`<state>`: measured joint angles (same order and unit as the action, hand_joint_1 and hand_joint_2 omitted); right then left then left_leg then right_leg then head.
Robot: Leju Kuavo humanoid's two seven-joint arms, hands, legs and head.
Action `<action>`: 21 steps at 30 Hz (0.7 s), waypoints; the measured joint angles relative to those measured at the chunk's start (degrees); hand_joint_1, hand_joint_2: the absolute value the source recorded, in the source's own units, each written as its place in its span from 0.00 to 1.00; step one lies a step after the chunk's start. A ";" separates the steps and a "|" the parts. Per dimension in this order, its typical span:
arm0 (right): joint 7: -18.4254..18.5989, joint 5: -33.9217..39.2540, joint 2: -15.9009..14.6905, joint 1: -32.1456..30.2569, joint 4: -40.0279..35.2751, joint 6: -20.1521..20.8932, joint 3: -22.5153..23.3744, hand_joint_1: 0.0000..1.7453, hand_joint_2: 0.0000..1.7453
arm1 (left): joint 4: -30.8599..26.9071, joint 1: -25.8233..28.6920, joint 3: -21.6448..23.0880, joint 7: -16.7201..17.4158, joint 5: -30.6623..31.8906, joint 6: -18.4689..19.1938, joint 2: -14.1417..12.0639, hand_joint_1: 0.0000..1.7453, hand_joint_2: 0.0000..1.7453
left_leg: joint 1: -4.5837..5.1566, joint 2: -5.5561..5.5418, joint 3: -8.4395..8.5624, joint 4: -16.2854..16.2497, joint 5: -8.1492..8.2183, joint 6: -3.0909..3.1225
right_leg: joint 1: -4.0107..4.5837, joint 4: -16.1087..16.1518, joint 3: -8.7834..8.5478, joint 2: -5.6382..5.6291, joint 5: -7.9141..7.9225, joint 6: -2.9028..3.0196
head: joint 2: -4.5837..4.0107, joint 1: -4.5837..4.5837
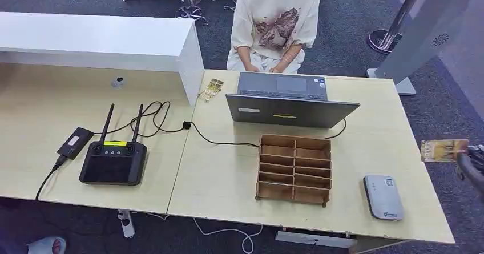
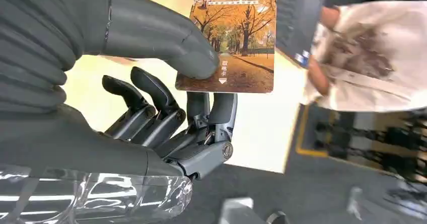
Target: Pass the card to the sensor for recognition and then transmit it.
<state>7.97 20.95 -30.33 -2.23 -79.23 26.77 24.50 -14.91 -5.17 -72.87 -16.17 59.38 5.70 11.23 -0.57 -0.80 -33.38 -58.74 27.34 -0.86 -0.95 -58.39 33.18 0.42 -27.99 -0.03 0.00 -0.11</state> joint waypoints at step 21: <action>2.10 1.19 -5.84 -9.16 2.47 1.86 2.78 1.00 1.00 | 0.02 0.00 0.00 -0.02 0.44 0.46 -0.44 0.00 0.00 | 0.00 0.15 0.06 -0.01 0.02 0.03 | 0.00 -0.01 0.00 -0.17 0.00 0.00 | 0.00 0.00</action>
<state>10.08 22.14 -36.17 -11.39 -76.76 28.63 27.28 -14.88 -5.17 -72.87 -16.20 59.82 6.16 10.80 -0.57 -0.65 -33.32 -58.75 27.36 -0.84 -0.95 -58.40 33.18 0.25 -27.99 -0.02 0.00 -0.11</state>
